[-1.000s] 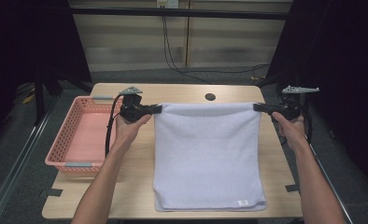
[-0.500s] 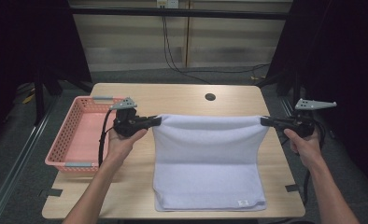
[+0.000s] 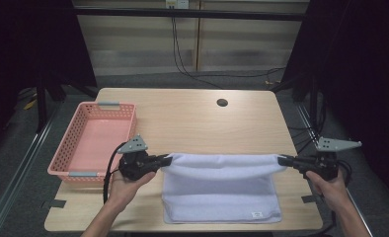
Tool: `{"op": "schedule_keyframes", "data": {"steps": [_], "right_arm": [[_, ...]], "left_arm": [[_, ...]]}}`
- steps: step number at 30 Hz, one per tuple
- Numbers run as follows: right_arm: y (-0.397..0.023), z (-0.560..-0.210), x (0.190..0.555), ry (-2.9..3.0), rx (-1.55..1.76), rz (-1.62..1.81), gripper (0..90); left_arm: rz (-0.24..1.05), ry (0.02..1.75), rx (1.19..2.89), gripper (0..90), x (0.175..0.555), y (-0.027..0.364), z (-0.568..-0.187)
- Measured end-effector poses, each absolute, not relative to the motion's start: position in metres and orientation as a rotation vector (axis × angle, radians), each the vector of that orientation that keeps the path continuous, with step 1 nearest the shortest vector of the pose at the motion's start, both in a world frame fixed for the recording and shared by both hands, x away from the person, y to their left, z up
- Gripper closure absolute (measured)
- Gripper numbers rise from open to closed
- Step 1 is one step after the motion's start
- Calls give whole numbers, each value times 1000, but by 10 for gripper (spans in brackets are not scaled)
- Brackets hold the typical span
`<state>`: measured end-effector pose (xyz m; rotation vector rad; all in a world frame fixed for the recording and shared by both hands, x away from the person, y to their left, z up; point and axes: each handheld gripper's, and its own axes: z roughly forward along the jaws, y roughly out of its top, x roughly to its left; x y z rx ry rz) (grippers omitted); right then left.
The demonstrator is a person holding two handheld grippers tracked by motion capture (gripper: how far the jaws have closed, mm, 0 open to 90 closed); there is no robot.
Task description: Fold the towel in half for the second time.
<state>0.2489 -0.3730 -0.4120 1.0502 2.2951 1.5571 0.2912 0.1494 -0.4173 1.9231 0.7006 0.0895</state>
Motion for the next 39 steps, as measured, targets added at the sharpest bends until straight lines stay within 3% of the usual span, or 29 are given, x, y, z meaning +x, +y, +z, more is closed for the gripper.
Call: {"op": "schedule_keyframes", "data": {"steps": [12,22,27,30,33,39], "right_arm": [[-371,-463,199,2430,1121,1509,837],[-371,-467,176,2552,1082,1415,773],[-368,-462,167,2549,1074,1413,692],[-367,-458,168,2485,1105,1441,685],[-357,-459,177,2440,1151,1409,628],[-325,-479,203,2520,1218,1258,582]], "left_arm": [[-17,693,2050,838,251,156,-463],[-109,625,2115,815,228,163,-474],[-145,601,2078,711,220,174,-468],[-142,635,2021,624,227,179,-462],[-88,652,2054,613,240,168,-462],[-150,663,2164,617,263,139,-482]]}}
